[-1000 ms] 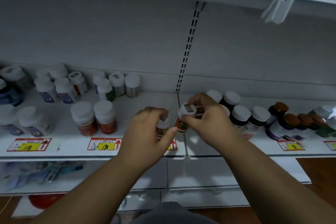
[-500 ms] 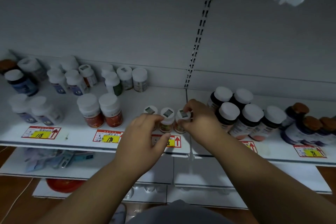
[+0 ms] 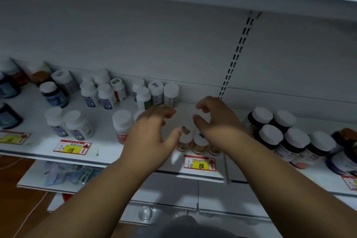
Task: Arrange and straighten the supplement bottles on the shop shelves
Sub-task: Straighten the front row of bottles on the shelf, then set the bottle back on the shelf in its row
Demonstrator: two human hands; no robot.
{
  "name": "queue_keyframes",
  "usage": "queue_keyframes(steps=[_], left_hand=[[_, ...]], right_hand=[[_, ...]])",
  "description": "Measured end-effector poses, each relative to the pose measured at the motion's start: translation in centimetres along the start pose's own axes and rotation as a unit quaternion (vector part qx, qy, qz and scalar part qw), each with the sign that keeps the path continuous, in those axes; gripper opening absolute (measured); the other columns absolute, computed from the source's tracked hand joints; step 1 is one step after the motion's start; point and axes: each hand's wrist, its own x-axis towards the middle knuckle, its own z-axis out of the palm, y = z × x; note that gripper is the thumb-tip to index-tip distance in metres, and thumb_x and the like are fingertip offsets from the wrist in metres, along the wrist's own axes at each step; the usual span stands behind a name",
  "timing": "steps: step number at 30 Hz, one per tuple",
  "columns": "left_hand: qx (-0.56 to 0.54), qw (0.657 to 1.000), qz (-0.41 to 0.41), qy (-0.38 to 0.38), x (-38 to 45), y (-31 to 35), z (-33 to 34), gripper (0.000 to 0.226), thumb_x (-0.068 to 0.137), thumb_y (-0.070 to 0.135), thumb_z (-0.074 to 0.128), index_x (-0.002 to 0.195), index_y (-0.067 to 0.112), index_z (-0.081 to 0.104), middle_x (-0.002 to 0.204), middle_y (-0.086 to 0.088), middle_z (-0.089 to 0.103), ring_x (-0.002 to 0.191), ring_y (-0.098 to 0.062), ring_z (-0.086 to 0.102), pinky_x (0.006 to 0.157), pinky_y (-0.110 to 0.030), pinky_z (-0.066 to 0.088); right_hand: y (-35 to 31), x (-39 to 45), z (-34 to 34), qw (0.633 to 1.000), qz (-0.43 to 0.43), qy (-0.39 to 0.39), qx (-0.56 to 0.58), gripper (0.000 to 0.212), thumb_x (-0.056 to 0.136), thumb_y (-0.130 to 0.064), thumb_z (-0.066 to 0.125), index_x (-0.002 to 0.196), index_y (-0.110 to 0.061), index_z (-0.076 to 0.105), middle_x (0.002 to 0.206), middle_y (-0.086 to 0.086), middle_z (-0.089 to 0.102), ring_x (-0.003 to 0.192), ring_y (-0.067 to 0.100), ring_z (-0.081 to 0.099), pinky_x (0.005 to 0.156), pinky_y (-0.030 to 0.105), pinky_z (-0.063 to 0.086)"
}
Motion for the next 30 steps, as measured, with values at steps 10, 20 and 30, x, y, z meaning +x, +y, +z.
queue_keyframes(steps=[10, 20, 30], left_hand=[[-0.025, 0.998, -0.057, 0.008, 5.9, -9.5, -6.8, 0.024, 0.084, 0.026, 0.068, 0.107, 0.024, 0.062, 0.087, 0.019, 0.051, 0.075, -0.001, 0.051, 0.067, -0.002, 0.033], [-0.051, 0.993, -0.063, -0.091, 7.4, -13.8, -7.5, 0.017, 0.088, 0.03, 0.061, 0.105, 0.032, 0.056, 0.089, 0.02, 0.051, 0.08, 0.006, 0.051, 0.066, 0.0, 0.033], [-0.06, 0.99, -0.056, -0.113, 8.4, -15.2, -7.1, 0.043, 0.084, 0.028, 0.069, 0.123, 0.019, 0.055, 0.113, 0.004, 0.057, 0.101, -0.013, 0.056, 0.082, -0.019, 0.04]], right_hand=[[-7.9, 12.1, 8.9, 0.986, -0.041, -0.142, -0.072, 0.043, 0.096, -0.024, 0.054, 0.138, -0.016, 0.05, 0.129, 0.016, 0.049, 0.117, 0.03, 0.051, 0.098, 0.035, 0.04], [-9.3, 14.3, 12.4, 0.97, -0.012, -0.138, -0.201, 0.027, 0.09, -0.025, 0.06, 0.113, -0.011, 0.058, 0.116, 0.017, 0.05, 0.106, 0.036, 0.055, 0.082, 0.033, 0.043], [-10.7, 13.5, 10.8, 0.991, 0.002, -0.089, -0.099, 0.038, 0.091, -0.027, 0.061, 0.121, -0.006, 0.054, 0.118, 0.016, 0.052, 0.107, 0.031, 0.052, 0.088, 0.035, 0.044]])
